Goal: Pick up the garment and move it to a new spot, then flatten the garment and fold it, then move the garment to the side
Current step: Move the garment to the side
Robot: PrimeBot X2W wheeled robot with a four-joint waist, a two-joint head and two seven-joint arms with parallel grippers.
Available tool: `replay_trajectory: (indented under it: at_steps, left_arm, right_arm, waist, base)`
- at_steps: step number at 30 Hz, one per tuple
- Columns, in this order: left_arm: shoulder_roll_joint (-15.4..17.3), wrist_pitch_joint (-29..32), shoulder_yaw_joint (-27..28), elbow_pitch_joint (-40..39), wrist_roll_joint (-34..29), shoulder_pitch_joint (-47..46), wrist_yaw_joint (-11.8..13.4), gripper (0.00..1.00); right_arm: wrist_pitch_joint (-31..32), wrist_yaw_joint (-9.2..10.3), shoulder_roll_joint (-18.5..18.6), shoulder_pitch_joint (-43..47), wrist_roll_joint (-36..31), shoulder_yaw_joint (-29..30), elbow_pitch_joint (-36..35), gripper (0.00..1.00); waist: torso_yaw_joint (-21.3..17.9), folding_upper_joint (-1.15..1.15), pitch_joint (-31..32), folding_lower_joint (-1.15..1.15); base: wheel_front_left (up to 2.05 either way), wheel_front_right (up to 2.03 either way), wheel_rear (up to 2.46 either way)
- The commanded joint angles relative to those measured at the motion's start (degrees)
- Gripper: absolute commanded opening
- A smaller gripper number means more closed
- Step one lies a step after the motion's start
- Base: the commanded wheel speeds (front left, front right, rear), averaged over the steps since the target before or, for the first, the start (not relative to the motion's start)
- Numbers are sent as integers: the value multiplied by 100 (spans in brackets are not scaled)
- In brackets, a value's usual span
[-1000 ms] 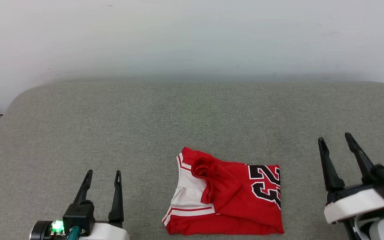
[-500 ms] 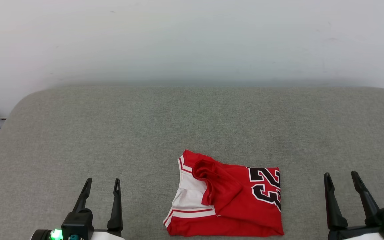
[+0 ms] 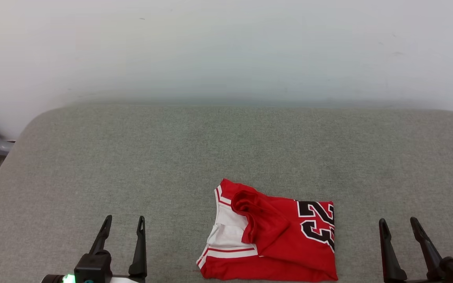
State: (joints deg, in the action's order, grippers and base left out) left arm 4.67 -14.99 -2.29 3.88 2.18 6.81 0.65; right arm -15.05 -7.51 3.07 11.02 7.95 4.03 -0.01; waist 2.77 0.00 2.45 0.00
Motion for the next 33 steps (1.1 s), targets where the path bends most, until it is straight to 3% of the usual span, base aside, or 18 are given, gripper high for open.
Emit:
replay_trajectory:
  at_steps: [1,9,16,20,26,33]
  left_arm:
    - [-20,-26,6,15,-15,40,-12,100]
    - [-29,-26,19,52,-29,3,-15,100]
    - [-37,-26,-14,81,-48,-125,-60,100]
    - [-50,-26,-28,87,-48,-181,-70,100]
    - [-66,-26,-52,91,-41,-286,-68,100]
    - [-85,-26,-115,74,-44,-438,-69,100]
  right_arm:
    - [-15,5,-29,28,-3,4,21,100]
    - [-15,5,132,-564,151,246,-112,100]
    - [306,5,992,-1615,670,159,-53,100]
    - [1397,5,1623,-2148,1359,-386,-13,100]
    - [3524,5,2322,-2565,2522,-1266,102,100]
    - [5454,5,2488,-2437,3558,-1731,502,100]
  waist:
    - [1,0,7,0]
    - [1,0,-23,0]
    - [64,0,-160,0]
    - [101,0,-253,0]
    - [160,0,-415,0]
    - [288,0,-615,0]
  base:
    - [0,0,0]
    - [0,0,0]
    - [0,0,0]
    - [0,0,0]
    - [0,0,0]
    - [0,0,0]
